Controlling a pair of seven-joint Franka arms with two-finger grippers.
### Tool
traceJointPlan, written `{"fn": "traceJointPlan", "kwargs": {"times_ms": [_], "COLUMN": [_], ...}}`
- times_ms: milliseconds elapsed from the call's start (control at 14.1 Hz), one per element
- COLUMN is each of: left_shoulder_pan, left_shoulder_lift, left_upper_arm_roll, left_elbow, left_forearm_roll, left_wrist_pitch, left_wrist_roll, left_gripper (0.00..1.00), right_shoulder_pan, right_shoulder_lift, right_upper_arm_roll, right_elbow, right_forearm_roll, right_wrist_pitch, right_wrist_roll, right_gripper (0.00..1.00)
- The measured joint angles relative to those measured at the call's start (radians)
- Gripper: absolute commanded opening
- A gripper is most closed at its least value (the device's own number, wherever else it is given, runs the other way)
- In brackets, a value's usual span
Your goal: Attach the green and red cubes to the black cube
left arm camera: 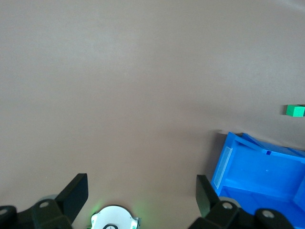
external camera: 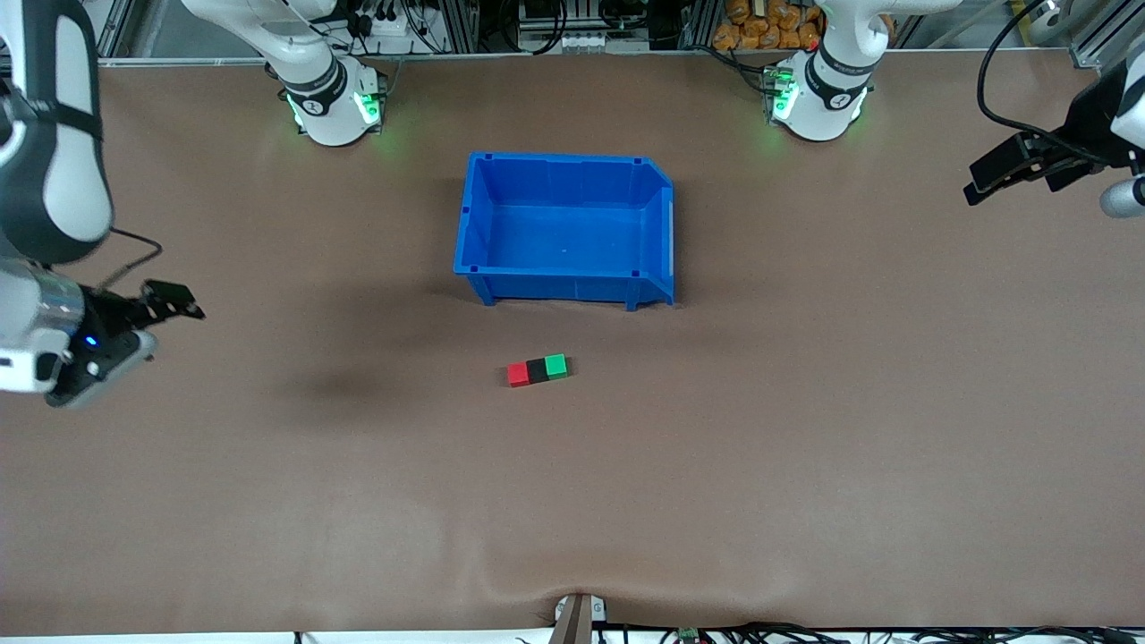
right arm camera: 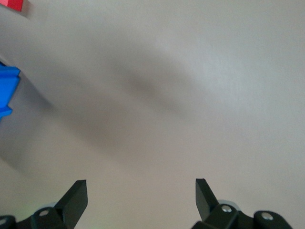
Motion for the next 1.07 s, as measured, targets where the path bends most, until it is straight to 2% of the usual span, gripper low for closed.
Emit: {"fn": "traceJointPlan", "kwargs": {"times_ms": [213, 427, 640, 925, 1067], "left_shoulder_pan": [0.0, 0.0, 0.0, 0.014, 0.019], "left_shoulder_lift": [-0.096, -0.138, -0.154, -0.172, -0.173], "left_upper_arm_roll": [-0.005, -0.005, 0.0, 0.004, 0.005], "left_elbow": [-0.132, -0.195, -0.22, -0.223, -0.224], "left_forearm_roll": [0.0, 0.0, 0.0, 0.001, 0.001], "left_wrist_pitch": [0.052, 0.053, 0.056, 0.056, 0.054], "left_wrist_roll": [0.0, 0.004, 0.093, 0.136, 0.145], "left_gripper": [1.0, 1.0, 1.0, 1.0, 1.0], "right_shoulder_pan": [0.005, 0.003, -0.009, -0.038, -0.051], "right_shoulder_lift": [-0.095, -0.152, -0.17, -0.237, -0.276], "right_upper_arm_roll": [0.02, 0.032, 0.035, 0.097, 0.106], "right_elbow": [-0.006, -0.006, -0.006, -0.014, -0.031], "right_forearm_roll": [-0.056, -0.108, -0.108, -0.103, -0.053], "right_wrist_pitch": [-0.077, -0.083, -0.076, -0.11, -0.139], "right_wrist_roll": [0.176, 0.253, 0.354, 0.49, 0.567], "right_gripper": [1.0, 1.0, 1.0, 1.0, 1.0]}}
